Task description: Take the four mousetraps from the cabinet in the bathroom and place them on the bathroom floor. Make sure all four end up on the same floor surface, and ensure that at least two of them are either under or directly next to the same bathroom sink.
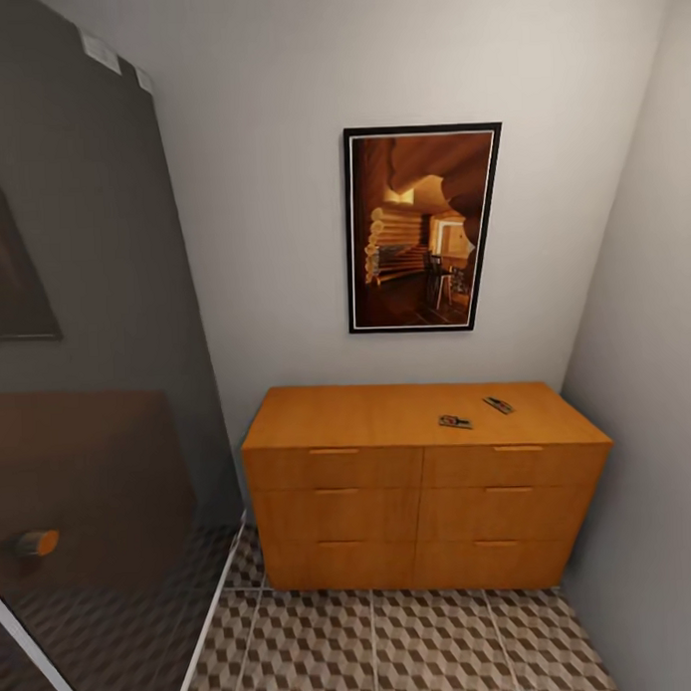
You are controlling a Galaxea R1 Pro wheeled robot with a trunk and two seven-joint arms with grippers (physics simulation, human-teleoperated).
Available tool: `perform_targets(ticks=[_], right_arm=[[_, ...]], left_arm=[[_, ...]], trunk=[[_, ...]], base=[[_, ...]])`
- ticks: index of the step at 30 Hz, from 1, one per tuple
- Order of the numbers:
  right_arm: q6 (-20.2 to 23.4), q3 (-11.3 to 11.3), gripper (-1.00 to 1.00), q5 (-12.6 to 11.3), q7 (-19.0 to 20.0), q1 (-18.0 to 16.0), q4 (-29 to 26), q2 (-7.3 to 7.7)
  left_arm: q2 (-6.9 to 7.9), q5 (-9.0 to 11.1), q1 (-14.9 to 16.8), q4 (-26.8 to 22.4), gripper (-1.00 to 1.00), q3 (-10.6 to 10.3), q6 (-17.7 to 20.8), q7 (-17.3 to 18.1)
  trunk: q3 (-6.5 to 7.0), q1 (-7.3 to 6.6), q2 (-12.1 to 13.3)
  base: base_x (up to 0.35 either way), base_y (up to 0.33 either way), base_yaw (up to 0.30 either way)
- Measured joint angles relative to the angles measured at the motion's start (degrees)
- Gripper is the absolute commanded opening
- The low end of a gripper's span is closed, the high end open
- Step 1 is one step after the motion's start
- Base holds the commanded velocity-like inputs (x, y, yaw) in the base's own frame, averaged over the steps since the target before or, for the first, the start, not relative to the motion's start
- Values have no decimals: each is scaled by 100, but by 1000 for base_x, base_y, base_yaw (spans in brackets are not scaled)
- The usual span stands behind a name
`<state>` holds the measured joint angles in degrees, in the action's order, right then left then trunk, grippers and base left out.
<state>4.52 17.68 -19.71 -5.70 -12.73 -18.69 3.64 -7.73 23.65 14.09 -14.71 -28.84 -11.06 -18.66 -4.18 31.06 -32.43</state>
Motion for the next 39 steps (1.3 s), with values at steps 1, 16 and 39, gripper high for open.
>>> perform_targets(ticks=[1,16,39], right_arm=[[-2,1,-100,-2,0,0,3,-1],[-1,10,-100,-5,0,-1,8,-9],[-10,10,-100,5,-2,-1,69,-102]], left_arm=[[-2,-47,-4,-1,-100,0,-4,0],[-1,-133,-27,-2,-100,0,-12,1],[0,-134,-90,-3,-100,0,-20,2]], trunk=[[0,0,0],[0,-1,0],[-1,-3,-1]], base=[[-266,0,200],[-156,0,271],[-43,0,290]])
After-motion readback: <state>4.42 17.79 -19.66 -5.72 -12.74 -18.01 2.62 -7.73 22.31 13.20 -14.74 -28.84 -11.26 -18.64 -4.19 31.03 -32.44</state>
